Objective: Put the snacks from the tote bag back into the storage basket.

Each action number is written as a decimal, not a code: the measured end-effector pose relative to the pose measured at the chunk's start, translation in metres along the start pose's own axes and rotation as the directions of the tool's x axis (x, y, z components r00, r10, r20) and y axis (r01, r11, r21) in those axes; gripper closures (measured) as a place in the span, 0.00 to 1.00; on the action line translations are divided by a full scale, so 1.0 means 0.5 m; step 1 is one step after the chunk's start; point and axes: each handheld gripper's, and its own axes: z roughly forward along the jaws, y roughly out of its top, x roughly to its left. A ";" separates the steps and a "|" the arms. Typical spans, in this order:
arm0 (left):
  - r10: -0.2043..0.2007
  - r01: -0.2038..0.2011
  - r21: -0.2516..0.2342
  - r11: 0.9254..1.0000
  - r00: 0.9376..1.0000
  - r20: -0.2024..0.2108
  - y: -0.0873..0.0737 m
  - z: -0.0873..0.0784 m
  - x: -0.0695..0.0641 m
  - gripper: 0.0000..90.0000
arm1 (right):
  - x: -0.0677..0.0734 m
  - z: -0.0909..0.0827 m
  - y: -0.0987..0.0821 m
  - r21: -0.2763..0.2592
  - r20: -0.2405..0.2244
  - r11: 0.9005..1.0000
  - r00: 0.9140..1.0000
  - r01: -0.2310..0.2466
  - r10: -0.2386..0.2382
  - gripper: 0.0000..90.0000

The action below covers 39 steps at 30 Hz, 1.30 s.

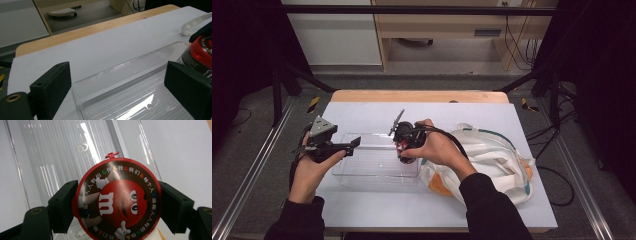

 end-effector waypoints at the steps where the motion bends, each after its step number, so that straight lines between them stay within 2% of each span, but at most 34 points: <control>1: 0.000 0.000 0.001 1.000 1.000 0.000 0.000 0.000 0.000 0.08 | 0.000 0.002 0.000 0.000 0.001 1.000 1.000 0.002 -0.002 0.27; 36: 0.008 -0.008 0.013 1.000 1.000 0.009 -0.002 0.005 -0.003 0.08 | 0.014 0.056 -0.009 0.060 -0.007 0.998 0.999 0.034 -0.034 0.27; 39: 0.009 -0.009 0.015 1.000 1.000 0.009 -0.003 0.006 -0.004 0.08 | 0.016 0.059 -0.009 0.069 -0.008 0.997 1.000 0.025 -0.024 0.27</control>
